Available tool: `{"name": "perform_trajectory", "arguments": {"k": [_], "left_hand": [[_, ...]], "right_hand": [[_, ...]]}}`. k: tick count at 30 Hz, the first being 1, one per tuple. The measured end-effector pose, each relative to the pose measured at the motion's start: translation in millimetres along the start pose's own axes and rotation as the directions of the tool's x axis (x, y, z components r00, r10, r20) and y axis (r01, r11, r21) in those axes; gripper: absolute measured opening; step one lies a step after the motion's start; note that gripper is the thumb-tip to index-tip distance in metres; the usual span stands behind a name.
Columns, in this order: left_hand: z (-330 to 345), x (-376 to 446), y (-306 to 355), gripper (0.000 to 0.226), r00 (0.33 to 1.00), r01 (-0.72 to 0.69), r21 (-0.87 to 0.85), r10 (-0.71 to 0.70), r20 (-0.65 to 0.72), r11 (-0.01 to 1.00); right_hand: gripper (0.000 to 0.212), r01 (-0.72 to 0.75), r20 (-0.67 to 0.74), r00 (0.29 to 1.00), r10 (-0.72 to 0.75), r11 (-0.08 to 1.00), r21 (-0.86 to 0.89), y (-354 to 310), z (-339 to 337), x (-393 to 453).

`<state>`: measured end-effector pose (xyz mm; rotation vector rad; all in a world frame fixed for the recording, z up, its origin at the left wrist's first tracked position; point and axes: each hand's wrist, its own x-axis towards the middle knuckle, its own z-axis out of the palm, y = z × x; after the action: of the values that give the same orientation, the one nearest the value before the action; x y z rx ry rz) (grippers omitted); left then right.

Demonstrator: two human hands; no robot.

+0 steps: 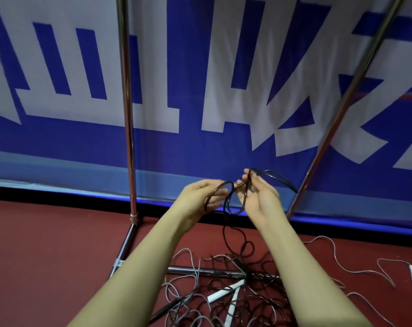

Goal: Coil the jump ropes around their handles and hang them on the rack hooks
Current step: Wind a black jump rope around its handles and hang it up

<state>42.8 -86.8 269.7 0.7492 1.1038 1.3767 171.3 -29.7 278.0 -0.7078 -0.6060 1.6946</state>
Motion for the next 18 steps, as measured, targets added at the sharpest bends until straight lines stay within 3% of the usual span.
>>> {"name": "perform_trajectory", "arguments": {"k": [2, 4, 6, 10, 14, 16, 18], "left_hand": [[-2.6, 2.7, 3.4, 0.028, 0.998, -0.054, -0.088, 0.05, -0.045, 0.995], [-6.1, 1.5, 8.2, 0.033, 0.99, -0.136, 0.1, 0.139, -0.024, 0.986], [-6.1, -2.4, 7.4, 0.021, 0.97, -0.238, 0.311, 0.242, 0.027, 0.92], [2.0, -2.1, 1.8, 0.011, 0.939, -0.315, 0.286, 0.341, -0.045, 0.905], [-3.5, 8.6, -2.4, 0.016, 0.917, -0.243, 0.204, 0.293, -0.271, 0.948], [-5.7, 12.1, -10.0, 0.016, 0.941, -0.14, 0.307, 0.222, -0.254, 0.941], [-7.0, 13.3, -18.7, 0.016, 0.968, -0.078, 0.486, 0.182, -0.172, 0.871]], "right_hand": [[0.024, 0.005, -0.002, 1.0, -0.005, 1.0, 0.024, -2.1, 4.2, 6.9], [0.025, 0.025, 0.015, 1.0, -0.025, 1.0, 0.003, -3.1, 6.9, 12.3], [0.027, 0.041, 0.04, 0.998, -0.04, 0.999, -0.024, -2.1, 8.8, 16.3], [0.028, 0.041, 0.031, 0.999, -0.039, 0.996, -0.076, 0.1, 8.9, 21.1], [0.029, -0.087, 0.045, 0.995, 0.085, 0.995, 0.057, -8.6, 7.6, 17.8], [0.032, -0.15, 0.098, 0.986, 0.134, 0.973, 0.176, -14.8, 7.9, 13.8], [0.033, -0.167, 0.156, 0.98, 0.125, 0.94, 0.296, -19.6, 7.1, 11.6]]}}
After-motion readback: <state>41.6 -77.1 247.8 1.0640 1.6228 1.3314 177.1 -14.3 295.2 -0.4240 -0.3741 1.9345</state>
